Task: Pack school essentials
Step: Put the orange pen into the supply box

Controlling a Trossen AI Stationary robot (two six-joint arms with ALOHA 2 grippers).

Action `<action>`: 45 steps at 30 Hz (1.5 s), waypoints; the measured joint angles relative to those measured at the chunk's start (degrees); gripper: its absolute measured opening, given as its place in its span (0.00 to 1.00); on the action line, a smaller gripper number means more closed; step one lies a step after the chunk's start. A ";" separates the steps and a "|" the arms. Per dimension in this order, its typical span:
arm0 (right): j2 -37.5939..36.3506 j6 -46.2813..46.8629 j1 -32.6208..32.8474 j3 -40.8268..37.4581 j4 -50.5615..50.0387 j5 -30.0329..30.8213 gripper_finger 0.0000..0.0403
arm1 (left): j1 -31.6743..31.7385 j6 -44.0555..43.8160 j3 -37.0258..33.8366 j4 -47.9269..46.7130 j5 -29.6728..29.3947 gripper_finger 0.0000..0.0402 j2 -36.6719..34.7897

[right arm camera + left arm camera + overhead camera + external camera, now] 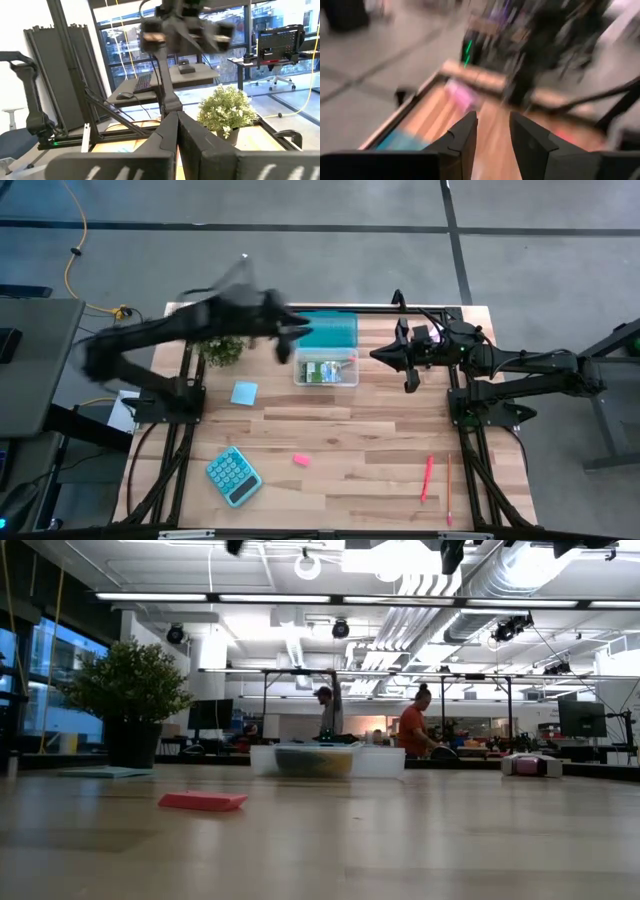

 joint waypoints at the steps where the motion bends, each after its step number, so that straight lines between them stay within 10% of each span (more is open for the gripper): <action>1: 0.00 0.01 0.00 0.00 0.05 -0.03 0.00 | -1.11 -0.72 -3.64 3.97 -0.08 0.26 -4.12; 9: 0.00 -0.02 0.00 0.00 0.47 -0.16 0.00 | -10.18 0.00 -29.01 28.83 -4.91 0.23 -29.26; 15: 0.00 -0.02 0.02 0.00 0.61 -0.16 0.00 | -13.39 -0.99 -38.35 30.05 -10.86 0.23 -38.37; 35: 0.00 -0.03 0.02 0.00 1.70 -0.14 0.00 | -13.95 2.08 -39.21 26.60 -9.88 0.22 -37.97; 45: -0.01 -0.03 0.01 0.00 1.67 -0.14 0.00 | -13.95 2.09 -39.21 24.08 -10.18 0.02 -37.97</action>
